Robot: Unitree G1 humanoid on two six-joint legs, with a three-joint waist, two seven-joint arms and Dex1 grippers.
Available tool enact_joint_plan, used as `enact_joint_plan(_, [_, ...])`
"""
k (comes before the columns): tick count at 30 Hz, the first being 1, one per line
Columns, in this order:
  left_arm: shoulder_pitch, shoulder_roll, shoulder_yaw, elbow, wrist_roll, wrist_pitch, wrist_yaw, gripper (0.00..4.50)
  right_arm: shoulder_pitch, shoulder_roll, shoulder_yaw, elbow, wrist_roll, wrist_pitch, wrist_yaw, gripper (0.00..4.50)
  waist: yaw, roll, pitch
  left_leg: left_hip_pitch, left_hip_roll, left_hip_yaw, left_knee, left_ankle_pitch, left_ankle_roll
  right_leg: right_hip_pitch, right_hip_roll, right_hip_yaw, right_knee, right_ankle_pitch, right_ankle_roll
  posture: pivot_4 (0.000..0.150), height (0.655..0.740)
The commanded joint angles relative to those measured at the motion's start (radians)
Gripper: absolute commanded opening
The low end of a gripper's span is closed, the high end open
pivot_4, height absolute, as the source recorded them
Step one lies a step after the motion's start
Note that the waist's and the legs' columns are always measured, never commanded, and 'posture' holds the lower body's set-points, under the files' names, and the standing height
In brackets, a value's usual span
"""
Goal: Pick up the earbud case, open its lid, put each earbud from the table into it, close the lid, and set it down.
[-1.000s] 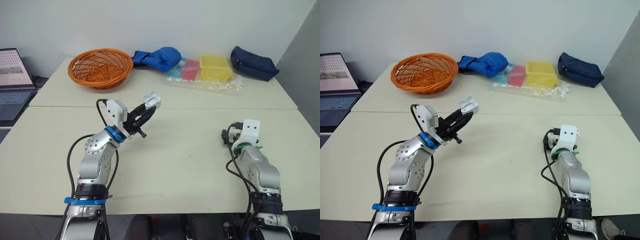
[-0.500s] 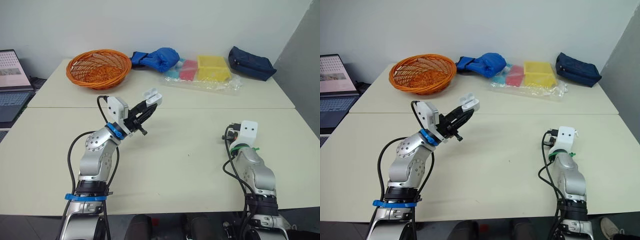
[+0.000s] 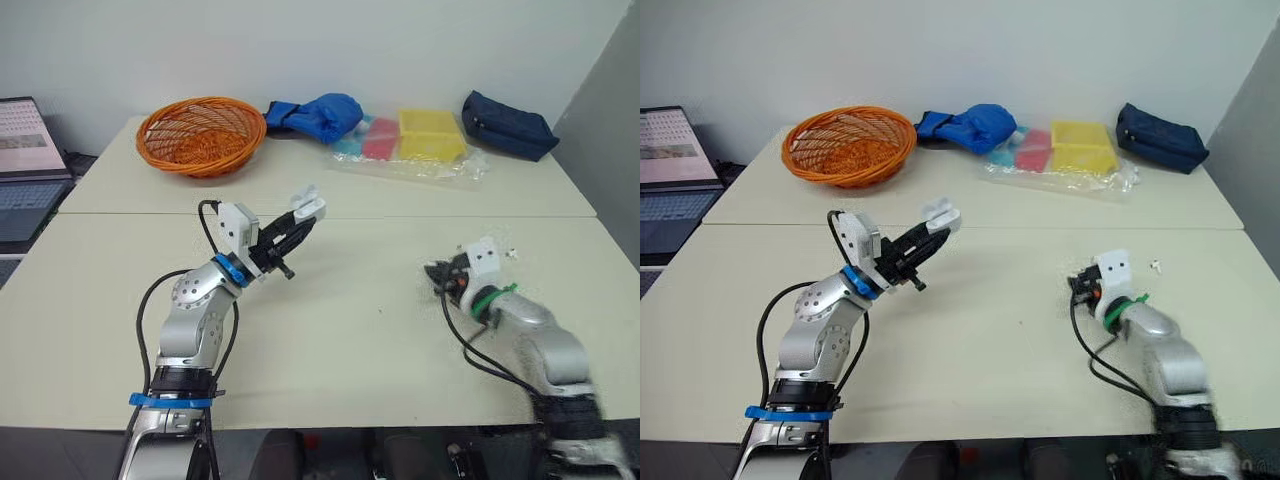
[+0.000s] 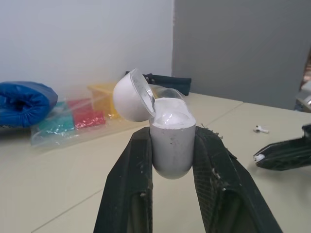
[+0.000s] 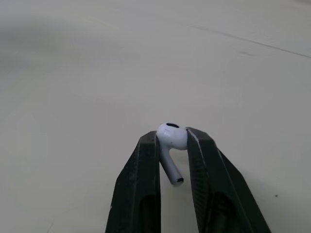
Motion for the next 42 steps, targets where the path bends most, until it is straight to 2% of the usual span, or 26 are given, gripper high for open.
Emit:
enact_joint_plan(1, [0.015, -0.003, -0.001, -0.051, -0.012, -0.028, -0.013, 0.75, 0.024, -0.226, -0.015, -0.011, 0.051, -0.001, 0.285, 0.41, 0.002, 0.000, 0.000, 0.000, 0.000, 0.000, 0.000, 0.000, 0.000, 0.001, 0.000, -0.001, -0.001, 0.000, 0.000, 0.150, 0.7400])
enact_joint_plan(3, [0.033, -0.009, -0.008, -0.062, -0.007, -0.034, -0.010, 0.75, 0.017, -0.353, 0.032, 0.045, 0.014, -0.046, 0.405, 0.41, 0.001, -0.001, 0.000, 0.000, 0.000, 0.000, 0.000, 0.000, 0.000, 0.001, -0.001, -0.001, -0.002, 0.000, 0.000, 0.150, 0.7400])
enact_joint_plan(5, [0.046, -0.017, -0.014, -0.080, -0.005, -0.029, 0.001, 0.75, 0.012, -0.422, 0.067, 0.088, -0.021, -0.108, 0.479, 0.41, -0.001, -0.001, 0.000, 0.000, 0.000, 0.000, 0.001, 0.000, 0.000, 0.001, -0.001, 0.000, -0.002, 0.000, 0.000, 0.150, 0.7400])
enact_joint_plan(9, [0.068, -0.020, -0.021, -0.119, -0.007, -0.013, 0.019, 0.75, 0.003, -0.546, 0.175, 0.204, -0.184, -0.298, 0.586, 0.41, -0.004, -0.001, 0.000, 0.001, 0.000, 0.000, 0.000, 0.000, 0.000, 0.000, -0.001, 0.000, 0.000, 0.000, 0.000, 0.150, 0.7400])
enact_joint_plan(14, [0.088, -0.018, -0.019, -0.142, -0.008, 0.001, 0.032, 0.75, -0.042, -0.558, 0.196, 0.262, -0.243, -0.278, 0.596, 0.41, -0.005, -0.001, 0.000, 0.002, 0.000, 0.001, 0.001, 0.000, 0.000, 0.000, -0.001, 0.001, 0.001, 0.000, 0.000, 0.150, 0.7400])
enact_joint_plan(24, [0.117, -0.002, -0.011, -0.189, -0.016, 0.028, 0.056, 0.75, 0.069, -0.675, 0.178, 0.405, -0.332, -0.409, 0.633, 0.41, 0.004, -0.001, 0.000, 0.001, -0.001, 0.001, 0.002, 0.000, 0.000, 0.001, -0.003, 0.000, -0.001, 0.000, 0.000, 0.150, 0.7400])
enact_joint_plan(37, [0.096, -0.014, -0.022, -0.182, -0.011, 0.039, 0.059, 0.75, 0.104, -0.666, 0.154, 0.512, -0.355, -0.468, 0.617, 0.41, 0.005, -0.001, 0.000, 0.005, -0.002, 0.000, 0.003, 0.000, 0.000, 0.007, -0.003, -0.001, -0.003, 0.000, 0.000, 0.150, 0.7400])
enact_joint_plan(42, [0.108, -0.016, -0.024, -0.185, -0.011, 0.039, 0.058, 0.75, 0.119, -0.653, 0.134, 0.499, -0.354, -0.457, 0.607, 2.04, 0.005, -0.001, 0.000, 0.005, -0.002, 0.000, 0.003, 0.000, 0.000, 0.008, -0.003, -0.001, -0.004, 0.001, 0.001, 0.150, 0.7400])
